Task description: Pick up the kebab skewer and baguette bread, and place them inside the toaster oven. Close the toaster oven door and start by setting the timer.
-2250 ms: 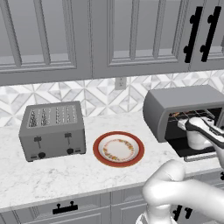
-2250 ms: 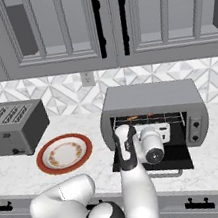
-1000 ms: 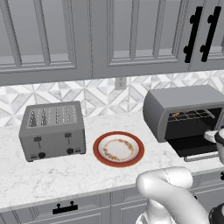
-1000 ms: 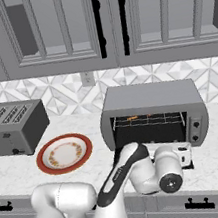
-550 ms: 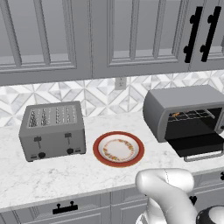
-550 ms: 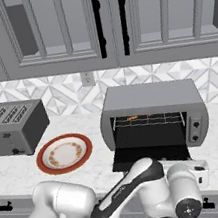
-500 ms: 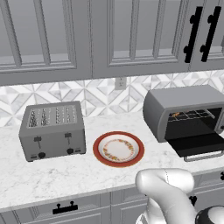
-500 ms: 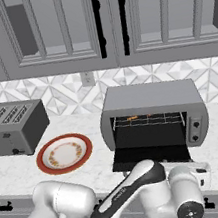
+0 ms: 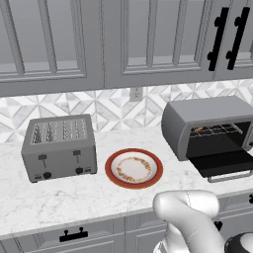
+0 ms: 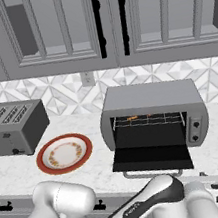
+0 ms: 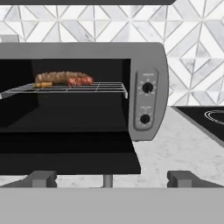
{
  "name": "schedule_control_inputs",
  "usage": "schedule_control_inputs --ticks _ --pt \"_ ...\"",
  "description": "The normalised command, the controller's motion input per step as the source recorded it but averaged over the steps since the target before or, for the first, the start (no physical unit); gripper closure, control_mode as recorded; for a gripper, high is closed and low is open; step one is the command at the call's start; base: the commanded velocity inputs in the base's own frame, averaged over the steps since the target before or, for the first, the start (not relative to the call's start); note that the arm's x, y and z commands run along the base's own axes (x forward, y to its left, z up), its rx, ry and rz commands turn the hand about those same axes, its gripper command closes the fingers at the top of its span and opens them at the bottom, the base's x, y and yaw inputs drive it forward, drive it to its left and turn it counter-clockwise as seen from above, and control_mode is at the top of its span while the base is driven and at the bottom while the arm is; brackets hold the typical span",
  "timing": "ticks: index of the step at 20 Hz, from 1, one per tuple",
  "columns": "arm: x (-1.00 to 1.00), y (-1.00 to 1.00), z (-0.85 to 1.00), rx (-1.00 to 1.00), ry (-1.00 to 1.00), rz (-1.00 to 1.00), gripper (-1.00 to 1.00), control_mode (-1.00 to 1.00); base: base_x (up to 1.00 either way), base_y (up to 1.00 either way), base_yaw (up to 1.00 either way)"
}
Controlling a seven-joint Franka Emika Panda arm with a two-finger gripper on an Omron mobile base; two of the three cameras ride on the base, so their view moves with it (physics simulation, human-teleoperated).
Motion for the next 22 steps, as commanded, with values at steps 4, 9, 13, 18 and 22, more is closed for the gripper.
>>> schedule_control_inputs --ticks 4,9,13,18,22 --pt "-0.18 -0.04 -0.43 0.00 0.00 0.15 -1.00 -1.00 0.00 0.00 0.00" --pt "0.01 0.01 -0.33 0.00 0.00 0.13 -1.00 -1.00 0.00 0.00 0.00" --pt "0.15 0.00 -0.13 0.00 0.00 0.06 -1.00 -1.00 0.00 0.00 0.00" --pt "0.15 0.12 -0.08 0.00 0.00 0.03 -1.00 -1.00 0.00 0.00 0.00" --pt "0.29 0.01 0.00 0.00 0.00 0.00 -1.00 -1.00 0.00 0.00 0.00"
